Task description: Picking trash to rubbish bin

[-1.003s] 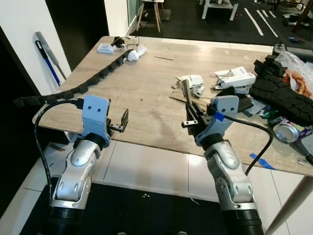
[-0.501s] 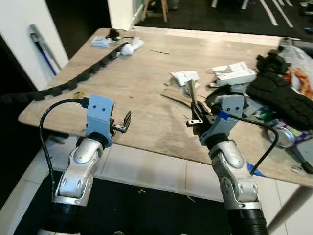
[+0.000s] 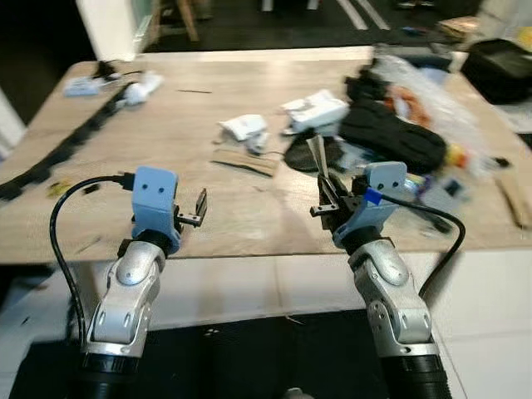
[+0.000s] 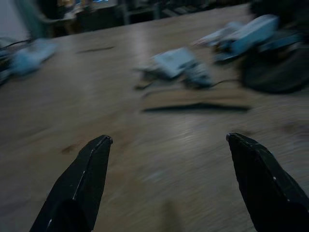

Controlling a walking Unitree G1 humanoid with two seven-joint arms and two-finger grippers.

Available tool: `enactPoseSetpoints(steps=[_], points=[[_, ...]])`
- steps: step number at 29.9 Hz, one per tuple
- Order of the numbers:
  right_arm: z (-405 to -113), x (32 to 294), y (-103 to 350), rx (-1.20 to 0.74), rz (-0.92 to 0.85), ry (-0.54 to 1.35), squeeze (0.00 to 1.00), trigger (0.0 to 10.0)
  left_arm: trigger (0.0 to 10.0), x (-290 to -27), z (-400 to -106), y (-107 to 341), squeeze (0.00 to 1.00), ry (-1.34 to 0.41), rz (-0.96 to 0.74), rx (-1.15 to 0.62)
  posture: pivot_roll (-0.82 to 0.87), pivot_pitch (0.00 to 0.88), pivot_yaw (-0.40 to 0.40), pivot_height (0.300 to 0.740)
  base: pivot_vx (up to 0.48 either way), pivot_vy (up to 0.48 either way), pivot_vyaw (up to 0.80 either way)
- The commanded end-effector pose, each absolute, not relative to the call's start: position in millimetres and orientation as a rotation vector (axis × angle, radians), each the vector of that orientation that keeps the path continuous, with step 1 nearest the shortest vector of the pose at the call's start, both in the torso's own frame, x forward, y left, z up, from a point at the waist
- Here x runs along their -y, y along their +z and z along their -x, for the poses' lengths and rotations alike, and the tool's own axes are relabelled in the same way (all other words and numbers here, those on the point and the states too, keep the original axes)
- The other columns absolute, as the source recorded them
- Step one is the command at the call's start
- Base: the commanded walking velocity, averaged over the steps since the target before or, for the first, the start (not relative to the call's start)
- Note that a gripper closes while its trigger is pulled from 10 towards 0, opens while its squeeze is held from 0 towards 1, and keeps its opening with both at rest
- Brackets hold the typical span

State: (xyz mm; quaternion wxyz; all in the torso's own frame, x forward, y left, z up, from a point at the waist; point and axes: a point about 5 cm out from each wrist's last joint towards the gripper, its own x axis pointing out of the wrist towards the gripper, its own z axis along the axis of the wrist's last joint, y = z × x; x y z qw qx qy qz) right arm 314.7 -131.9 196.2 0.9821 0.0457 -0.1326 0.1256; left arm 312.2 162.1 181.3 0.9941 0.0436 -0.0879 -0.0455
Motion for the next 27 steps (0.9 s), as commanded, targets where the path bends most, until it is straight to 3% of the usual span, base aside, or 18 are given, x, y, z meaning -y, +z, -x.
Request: enactPoseSetpoints(steps=[1,27], points=[[-310,130,197,0.289,-0.079,0.266,0.00,10.0,10.0,-166,-309,178,0.00,-0.065,-0.062,0.173,0.02,0.140,0.022,0.740,0.000,0.000,-0.80],[-303,142,149,0.151,-0.072,0.186,0.00,10.0,10.0,-163,-314,179,0.00,-0.156,-0.109,0.165,0.04,0.120,0.063,0.740,0.000,0.000,-0.80]])
